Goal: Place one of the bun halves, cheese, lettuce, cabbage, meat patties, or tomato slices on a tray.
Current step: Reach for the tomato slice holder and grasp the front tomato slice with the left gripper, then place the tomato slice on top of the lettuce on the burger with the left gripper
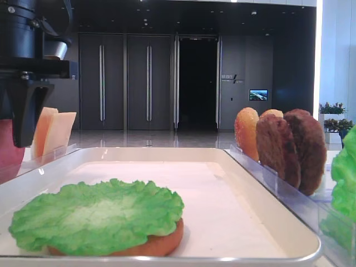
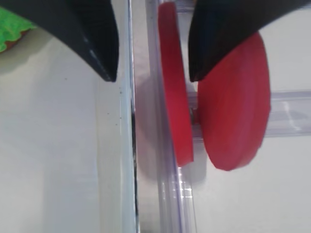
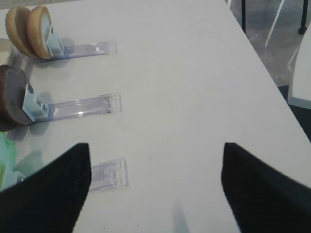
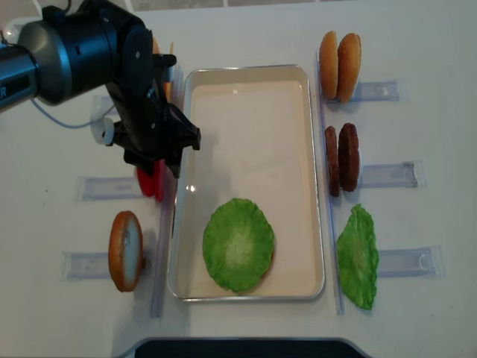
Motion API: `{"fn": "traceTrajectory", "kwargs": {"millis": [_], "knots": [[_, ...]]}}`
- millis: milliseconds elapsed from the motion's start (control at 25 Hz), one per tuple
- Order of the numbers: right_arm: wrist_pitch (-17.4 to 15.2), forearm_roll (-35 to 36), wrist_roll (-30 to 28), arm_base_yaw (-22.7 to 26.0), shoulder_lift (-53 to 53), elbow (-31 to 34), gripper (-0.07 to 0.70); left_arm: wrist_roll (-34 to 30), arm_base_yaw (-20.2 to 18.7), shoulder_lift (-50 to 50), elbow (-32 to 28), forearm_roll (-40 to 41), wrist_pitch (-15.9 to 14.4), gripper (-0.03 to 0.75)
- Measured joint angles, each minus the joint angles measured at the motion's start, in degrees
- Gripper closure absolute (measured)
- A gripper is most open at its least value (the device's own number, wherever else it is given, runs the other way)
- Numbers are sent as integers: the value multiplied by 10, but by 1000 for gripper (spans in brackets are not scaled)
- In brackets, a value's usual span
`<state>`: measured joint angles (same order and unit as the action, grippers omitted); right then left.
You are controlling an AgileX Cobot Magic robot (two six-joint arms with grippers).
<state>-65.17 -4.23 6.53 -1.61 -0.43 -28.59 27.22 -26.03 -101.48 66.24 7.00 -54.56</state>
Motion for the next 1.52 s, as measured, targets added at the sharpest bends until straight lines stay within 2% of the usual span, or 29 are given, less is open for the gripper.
{"fn": "traceTrajectory", "kwargs": {"millis": [240, 280, 520, 680, 1000, 1120, 1280, 1440, 1520], "knots": [[0, 0, 0, 0, 0, 0, 78, -11, 0, 0, 0, 10, -3, 631], [0, 0, 0, 0, 0, 0, 78, -15, 0, 0, 0, 13, -6, 655], [0, 0, 0, 0, 0, 0, 78, -31, 0, 1, 2, 16, -29, 664], [0, 0, 0, 0, 0, 0, 84, -38, 0, 34, 2, -9, -50, 664], [0, 0, 0, 0, 0, 0, 87, -80, 0, 180, 2, -110, -38, 664], [0, 0, 0, 0, 0, 0, 87, -115, 0, 223, -5, -170, -14, 664], [0, 0, 0, 0, 0, 0, 87, -190, 0, 273, -63, -286, 51, 664], [0, 0, 0, 0, 0, 0, 87, -317, 0, 309, -154, -437, 116, 664], [0, 0, 0, 0, 0, 0, 87, -397, 0, 317, -193, -526, 138, 664]]}}
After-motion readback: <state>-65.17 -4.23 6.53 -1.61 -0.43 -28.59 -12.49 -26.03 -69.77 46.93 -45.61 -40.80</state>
